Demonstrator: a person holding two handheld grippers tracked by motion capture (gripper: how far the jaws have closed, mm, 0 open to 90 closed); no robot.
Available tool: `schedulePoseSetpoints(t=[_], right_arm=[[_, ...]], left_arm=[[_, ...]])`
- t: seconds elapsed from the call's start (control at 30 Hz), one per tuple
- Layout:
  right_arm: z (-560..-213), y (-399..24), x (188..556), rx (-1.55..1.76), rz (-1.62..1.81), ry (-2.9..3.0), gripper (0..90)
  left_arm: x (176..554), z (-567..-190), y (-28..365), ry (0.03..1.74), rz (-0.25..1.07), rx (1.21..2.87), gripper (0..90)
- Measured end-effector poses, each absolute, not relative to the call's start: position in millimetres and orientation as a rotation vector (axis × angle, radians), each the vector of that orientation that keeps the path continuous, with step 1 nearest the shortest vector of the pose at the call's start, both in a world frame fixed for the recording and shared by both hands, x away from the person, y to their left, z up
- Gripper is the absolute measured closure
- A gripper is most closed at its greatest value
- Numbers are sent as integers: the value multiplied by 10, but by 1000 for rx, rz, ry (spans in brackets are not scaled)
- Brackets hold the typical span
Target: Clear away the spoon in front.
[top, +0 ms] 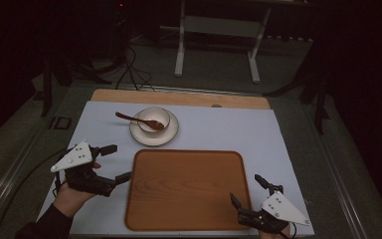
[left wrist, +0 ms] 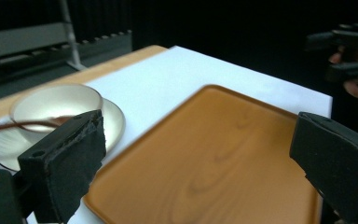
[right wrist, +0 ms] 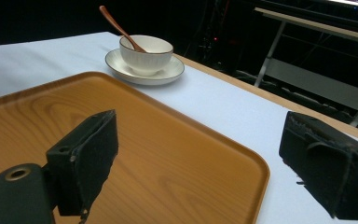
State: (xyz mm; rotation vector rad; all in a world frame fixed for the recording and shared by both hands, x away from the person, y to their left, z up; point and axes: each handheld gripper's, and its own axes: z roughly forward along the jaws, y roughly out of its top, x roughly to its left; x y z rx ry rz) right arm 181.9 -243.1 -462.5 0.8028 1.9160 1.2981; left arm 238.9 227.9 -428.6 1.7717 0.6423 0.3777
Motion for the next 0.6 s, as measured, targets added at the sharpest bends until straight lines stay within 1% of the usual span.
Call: schedulePoseSetpoints(t=[0.27,0.43,0.47,0.6], right_arm=[[-4626,-2410,1815,797,1304,1924,115],[-4622,-2401,1813,794,1308,1927,115],[-4623,-2399,1813,795,1309,1927,115],[-4621,-2393,1811,791,1306,1926,115]], left_arm=[[2605,-4214,2305,683,410,1746,55],[2766,-4229,2375,750,439,1726,65],[2794,-4233,2389,757,437,1718,79],[2935,-4263,2450,823,482,1678,92]])
